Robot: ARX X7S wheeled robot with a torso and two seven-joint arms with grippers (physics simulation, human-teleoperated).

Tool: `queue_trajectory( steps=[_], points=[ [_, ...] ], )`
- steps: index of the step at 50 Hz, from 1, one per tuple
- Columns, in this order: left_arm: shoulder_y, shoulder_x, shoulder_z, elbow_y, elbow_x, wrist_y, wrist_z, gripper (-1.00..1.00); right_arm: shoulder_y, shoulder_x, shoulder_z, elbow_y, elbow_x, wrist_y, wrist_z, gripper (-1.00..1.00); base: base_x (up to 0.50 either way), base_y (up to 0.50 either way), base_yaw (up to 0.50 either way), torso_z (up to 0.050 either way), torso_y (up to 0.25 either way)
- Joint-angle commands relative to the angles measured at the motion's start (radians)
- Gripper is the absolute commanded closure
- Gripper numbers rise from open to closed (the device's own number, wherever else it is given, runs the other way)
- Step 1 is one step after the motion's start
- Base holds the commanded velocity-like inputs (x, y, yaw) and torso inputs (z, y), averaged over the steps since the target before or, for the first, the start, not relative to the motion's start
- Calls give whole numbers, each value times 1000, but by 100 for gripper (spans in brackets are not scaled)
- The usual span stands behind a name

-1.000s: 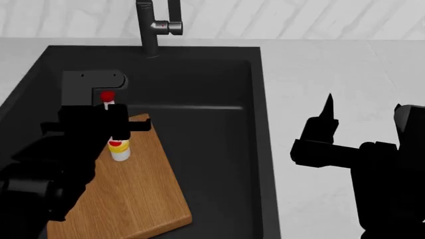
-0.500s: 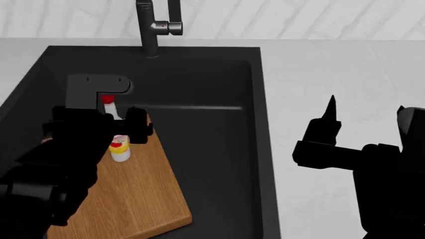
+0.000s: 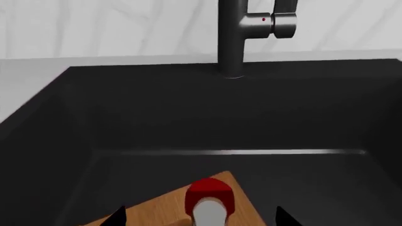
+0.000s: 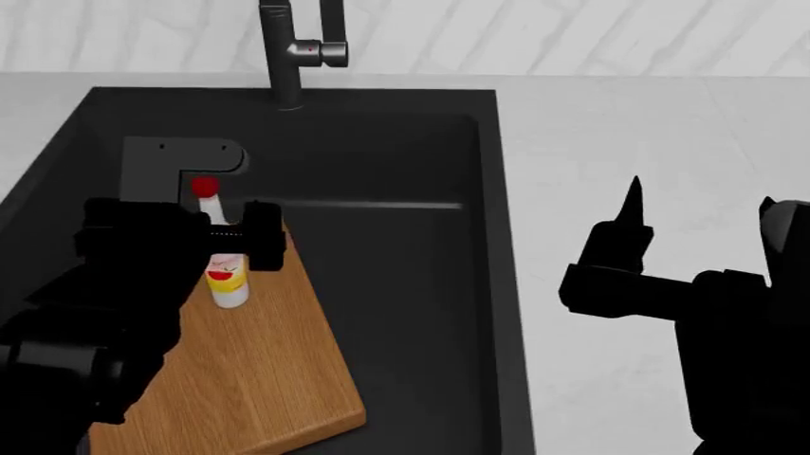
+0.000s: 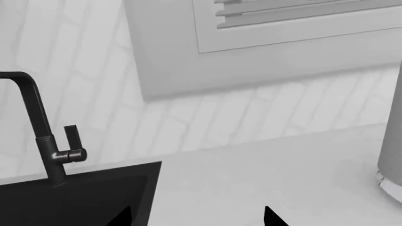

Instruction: Pick the bottled drink from the counter and place it in the sink

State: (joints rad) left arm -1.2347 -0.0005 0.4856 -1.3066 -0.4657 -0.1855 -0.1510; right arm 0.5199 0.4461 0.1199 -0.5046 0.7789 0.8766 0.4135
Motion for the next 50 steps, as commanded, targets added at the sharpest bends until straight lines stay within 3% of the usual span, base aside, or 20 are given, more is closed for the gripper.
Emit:
queue_trajectory(
  steps=[1, 50],
  points=[
    [-19, 0, 0, -2, 6, 3, 8, -100, 4, 2, 1, -2, 6, -1, 2, -100, 0, 0, 0, 0, 0],
    [-152, -2, -134, -1, 178, -13, 62, -100, 29, 7, -12, -8, 28, -1, 17, -100, 0, 0, 0, 0, 0]
  ],
)
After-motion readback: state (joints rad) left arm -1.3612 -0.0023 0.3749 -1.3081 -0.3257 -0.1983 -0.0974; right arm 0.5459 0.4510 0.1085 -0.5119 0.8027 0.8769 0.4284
